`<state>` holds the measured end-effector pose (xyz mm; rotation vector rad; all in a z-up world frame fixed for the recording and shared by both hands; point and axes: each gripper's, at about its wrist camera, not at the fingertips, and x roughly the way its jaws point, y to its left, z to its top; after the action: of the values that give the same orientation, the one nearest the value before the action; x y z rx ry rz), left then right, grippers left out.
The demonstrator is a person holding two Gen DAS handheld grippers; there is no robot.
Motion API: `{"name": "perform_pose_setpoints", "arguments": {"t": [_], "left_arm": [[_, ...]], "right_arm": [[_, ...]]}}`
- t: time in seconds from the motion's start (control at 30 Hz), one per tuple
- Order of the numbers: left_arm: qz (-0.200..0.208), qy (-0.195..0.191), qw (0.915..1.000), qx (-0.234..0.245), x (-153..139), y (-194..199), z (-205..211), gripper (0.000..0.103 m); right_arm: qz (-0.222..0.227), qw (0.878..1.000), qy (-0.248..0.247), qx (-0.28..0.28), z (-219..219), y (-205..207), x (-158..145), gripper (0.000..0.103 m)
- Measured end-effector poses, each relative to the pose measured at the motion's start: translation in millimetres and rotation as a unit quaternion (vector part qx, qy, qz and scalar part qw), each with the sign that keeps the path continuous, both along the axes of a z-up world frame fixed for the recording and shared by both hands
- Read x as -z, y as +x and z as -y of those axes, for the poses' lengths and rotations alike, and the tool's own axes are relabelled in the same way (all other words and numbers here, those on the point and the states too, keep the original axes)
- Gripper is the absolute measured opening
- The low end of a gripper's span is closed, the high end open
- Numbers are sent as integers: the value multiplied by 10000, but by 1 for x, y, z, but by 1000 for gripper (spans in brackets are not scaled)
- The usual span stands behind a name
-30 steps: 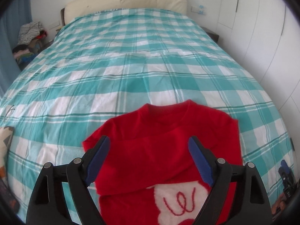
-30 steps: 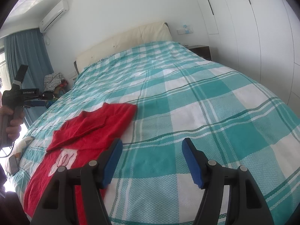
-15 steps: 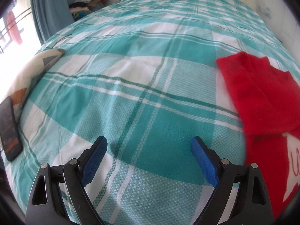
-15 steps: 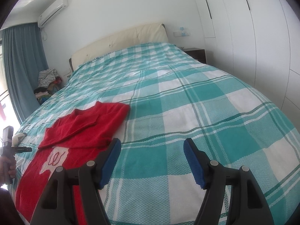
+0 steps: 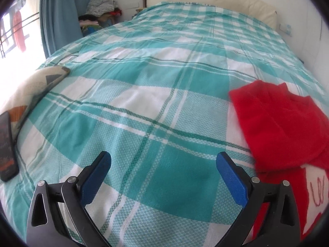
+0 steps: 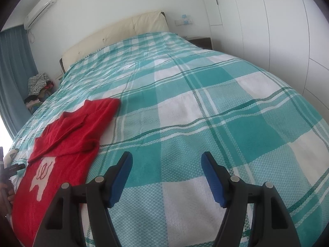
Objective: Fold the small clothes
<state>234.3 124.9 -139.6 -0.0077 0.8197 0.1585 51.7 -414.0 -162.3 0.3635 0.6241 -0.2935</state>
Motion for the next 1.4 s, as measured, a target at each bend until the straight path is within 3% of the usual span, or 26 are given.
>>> {"name": "perform_pose_setpoints", "arguments": {"t": [0.03,0.1,0.13,0.33,0.6,0.8,1.4], "left_arm": [[-108,24,9999,-34,5,6,-2,102],[-712,-229,9972,-26,30,22,-9,103],[-768,-352,9964,-42,38,25,-12,103],[-611,-281,9977,-52,36,22,-10,103],[-615,-327,9976,-43,37,22,-11,103],[-614,-323,9976,-44,37,22,-11,103],[-613,-322,9976,-44,37,22,-11,103]], "right_arm": [[-36,10000,-4,6,0,1,2,69],[-113,9999,5,34,2,4,6,69],[-153,9999,24,47,3,5,9,69],[-338,9990,260,113,12,8,26,69],[-418,9989,180,-62,5,15,33,86],[-471,9988,95,-138,1,19,36,92],[-355,9990,220,-163,2,12,36,93]]}}
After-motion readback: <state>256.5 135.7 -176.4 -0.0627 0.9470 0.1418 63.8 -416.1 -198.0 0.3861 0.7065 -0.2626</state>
